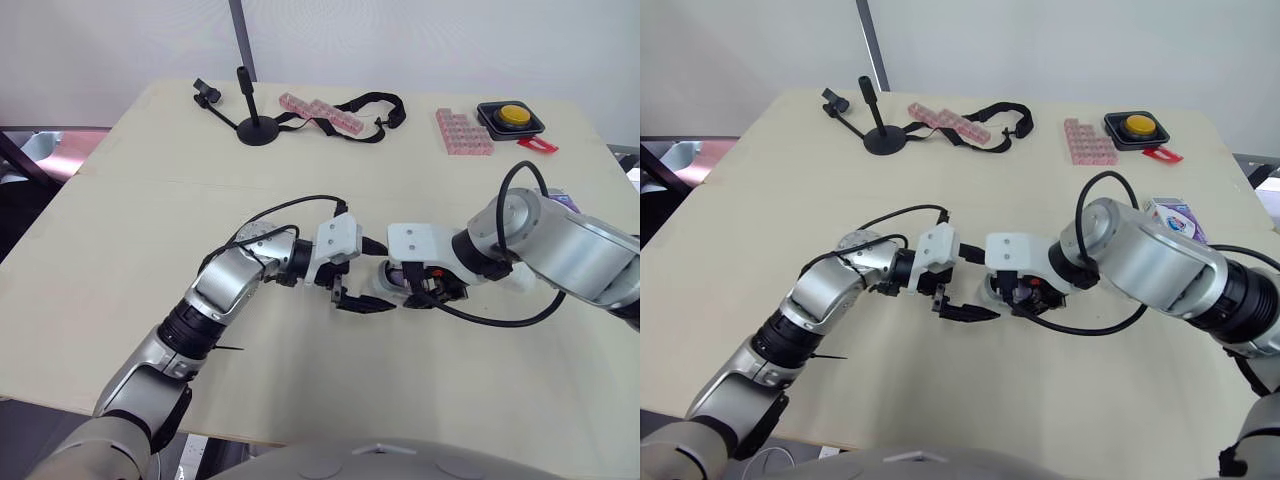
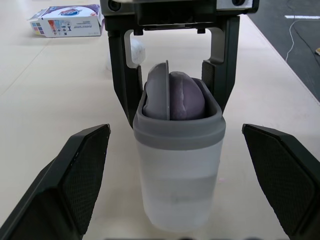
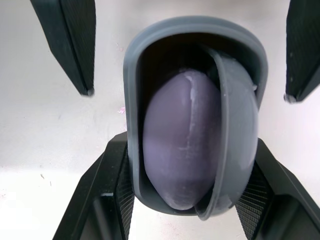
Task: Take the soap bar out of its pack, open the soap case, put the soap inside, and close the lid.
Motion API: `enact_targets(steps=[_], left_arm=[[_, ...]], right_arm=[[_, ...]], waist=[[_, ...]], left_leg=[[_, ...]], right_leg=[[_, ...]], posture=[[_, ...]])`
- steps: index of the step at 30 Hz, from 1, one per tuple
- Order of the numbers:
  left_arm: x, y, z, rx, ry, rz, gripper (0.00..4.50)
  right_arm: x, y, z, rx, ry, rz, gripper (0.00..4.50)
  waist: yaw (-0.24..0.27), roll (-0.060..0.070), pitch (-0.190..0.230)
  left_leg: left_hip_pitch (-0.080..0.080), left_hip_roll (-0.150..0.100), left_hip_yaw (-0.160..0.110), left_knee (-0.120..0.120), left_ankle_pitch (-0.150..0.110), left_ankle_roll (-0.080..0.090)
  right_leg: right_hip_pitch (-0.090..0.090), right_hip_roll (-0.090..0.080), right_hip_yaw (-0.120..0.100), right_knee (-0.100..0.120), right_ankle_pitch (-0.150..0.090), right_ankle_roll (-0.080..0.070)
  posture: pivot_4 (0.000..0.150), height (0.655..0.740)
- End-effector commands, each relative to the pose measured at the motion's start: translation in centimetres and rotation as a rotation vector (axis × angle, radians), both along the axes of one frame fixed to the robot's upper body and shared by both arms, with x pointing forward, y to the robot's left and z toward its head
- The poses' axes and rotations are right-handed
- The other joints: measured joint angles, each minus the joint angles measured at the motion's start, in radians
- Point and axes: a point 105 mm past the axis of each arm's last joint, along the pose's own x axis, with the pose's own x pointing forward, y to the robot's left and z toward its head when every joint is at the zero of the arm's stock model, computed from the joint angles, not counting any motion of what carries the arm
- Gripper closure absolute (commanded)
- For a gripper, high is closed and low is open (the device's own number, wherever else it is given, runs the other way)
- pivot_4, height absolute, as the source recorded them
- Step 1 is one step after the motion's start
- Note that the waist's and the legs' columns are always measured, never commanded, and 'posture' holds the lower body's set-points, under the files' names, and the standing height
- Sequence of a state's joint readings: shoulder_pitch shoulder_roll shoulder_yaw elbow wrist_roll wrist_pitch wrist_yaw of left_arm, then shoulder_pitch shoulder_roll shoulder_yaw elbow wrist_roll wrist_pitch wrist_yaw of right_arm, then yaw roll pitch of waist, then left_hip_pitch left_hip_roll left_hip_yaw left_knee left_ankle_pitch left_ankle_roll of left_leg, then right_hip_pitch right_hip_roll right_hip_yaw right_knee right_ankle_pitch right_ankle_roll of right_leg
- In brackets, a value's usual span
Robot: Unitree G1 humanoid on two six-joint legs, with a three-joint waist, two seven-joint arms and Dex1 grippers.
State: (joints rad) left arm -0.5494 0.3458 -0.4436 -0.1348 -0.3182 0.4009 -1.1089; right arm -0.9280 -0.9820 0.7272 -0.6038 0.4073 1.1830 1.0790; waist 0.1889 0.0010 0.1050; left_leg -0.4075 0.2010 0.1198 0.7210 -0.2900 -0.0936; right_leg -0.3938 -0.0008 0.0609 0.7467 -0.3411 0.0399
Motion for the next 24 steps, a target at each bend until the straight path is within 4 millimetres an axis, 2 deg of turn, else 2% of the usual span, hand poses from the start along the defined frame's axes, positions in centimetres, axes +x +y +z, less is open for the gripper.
enact_targets(steps=[1, 24], left_arm=[[0.13, 0.0, 0.34, -0.006, -0.026, 0.008, 0.01], [0.63, -0.27, 0.0, 0.015, -0.015, 0.027, 0.01]], right_arm=[[0.33, 0.17, 0.77, 0.016, -0.044, 0.009, 2.44], [0.48, -0.02, 0.76, 0.012, -0.064, 0.003, 2.44]], waist=[[0.0, 0.0, 0.0], [0.0, 0.0, 0.0]], left_leg=[[0.0, 0.0, 0.0, 0.0, 0.0, 0.0], [0.0, 0.0, 0.0, 0.001, 0.0, 0.0]], right_leg=[[0.0, 0.0, 0.0, 0.0, 0.0, 0.0], [-0.001, 0.001, 0.003, 0.002, 0.0, 0.0]], posture=[[0.15, 0.7143], [0.15, 0.7143]])
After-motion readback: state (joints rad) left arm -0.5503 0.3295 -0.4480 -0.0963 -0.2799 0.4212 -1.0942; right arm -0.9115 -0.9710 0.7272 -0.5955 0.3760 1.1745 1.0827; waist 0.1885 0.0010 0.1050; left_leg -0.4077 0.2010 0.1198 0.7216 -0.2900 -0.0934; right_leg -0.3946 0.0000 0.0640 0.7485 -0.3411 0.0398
